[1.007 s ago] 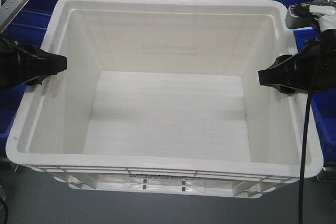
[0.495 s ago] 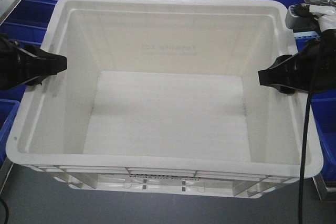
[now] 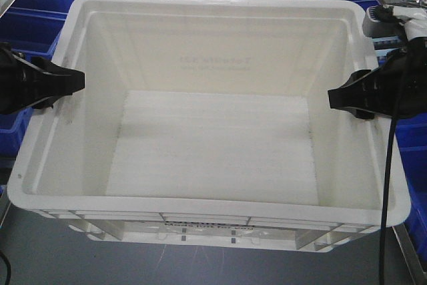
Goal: Move bin from left to right shelf
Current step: 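Hold the tote with both grippers while the base turns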
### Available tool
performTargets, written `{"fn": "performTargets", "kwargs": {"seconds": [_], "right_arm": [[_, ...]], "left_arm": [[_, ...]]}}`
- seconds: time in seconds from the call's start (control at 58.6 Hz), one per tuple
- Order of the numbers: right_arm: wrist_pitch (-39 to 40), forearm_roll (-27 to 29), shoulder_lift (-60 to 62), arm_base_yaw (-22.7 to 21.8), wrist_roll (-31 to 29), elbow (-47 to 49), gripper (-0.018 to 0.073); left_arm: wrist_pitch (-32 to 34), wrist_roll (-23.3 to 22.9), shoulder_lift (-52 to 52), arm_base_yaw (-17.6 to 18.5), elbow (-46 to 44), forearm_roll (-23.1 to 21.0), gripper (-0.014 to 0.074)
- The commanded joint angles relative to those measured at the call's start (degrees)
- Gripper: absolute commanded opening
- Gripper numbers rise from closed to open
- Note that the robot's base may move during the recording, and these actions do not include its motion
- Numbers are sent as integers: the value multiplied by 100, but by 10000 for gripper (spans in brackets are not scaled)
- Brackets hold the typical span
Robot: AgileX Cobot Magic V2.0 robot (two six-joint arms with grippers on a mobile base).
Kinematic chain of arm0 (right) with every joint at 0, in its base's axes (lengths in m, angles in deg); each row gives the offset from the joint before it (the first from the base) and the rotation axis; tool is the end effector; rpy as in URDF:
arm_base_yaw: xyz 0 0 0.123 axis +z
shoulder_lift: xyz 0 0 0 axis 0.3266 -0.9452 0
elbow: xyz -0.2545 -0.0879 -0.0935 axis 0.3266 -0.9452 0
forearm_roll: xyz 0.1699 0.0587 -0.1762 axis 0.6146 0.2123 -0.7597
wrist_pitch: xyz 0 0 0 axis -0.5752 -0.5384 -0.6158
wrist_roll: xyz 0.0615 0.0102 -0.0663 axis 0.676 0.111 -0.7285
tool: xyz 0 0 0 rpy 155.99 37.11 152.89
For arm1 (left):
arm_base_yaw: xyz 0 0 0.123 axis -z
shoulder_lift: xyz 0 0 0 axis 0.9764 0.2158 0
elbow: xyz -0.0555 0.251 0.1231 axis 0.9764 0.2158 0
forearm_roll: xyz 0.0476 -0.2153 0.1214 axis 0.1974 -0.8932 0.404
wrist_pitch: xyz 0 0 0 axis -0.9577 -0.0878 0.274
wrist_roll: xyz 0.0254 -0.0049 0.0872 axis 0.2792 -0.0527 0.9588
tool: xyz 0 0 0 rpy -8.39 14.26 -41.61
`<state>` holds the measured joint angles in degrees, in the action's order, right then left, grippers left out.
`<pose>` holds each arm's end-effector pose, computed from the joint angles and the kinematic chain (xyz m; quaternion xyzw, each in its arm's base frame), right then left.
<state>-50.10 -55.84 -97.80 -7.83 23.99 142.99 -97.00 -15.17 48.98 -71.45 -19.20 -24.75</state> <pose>0.2492 0.0664 0.3411 -0.1271 0.9161 0.1195 0.3611 0.2393 -0.0620 0.3462 0.0915 0.8670 -0.2285 0.4333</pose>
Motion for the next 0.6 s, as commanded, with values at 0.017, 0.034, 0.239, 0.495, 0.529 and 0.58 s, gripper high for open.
{"fn": "performTargets", "kwargs": {"seconds": [0.017, 0.034, 0.239, 0.495, 0.529, 0.58], "right_arm": [[591, 783, 179, 130, -87, 296, -4], [591, 783, 179, 130, -87, 296, -4], [591, 783, 179, 130, -87, 296, -4], [591, 783, 179, 130, -87, 296, -4], [591, 783, 179, 130, -87, 296, -4], [591, 783, 179, 130, -87, 296, -4]], "left_arm": [[-148, 115, -161, 196, -259, -898, -6], [-148, 115, -161, 196, -259, -898, -6], [-148, 115, -161, 196, -259, -898, -6], [-148, 115, -161, 196, -259, -898, -6], [-148, 115, -161, 196, -259, -898, -6], [-148, 115, -161, 196, -259, -898, -6]]}}
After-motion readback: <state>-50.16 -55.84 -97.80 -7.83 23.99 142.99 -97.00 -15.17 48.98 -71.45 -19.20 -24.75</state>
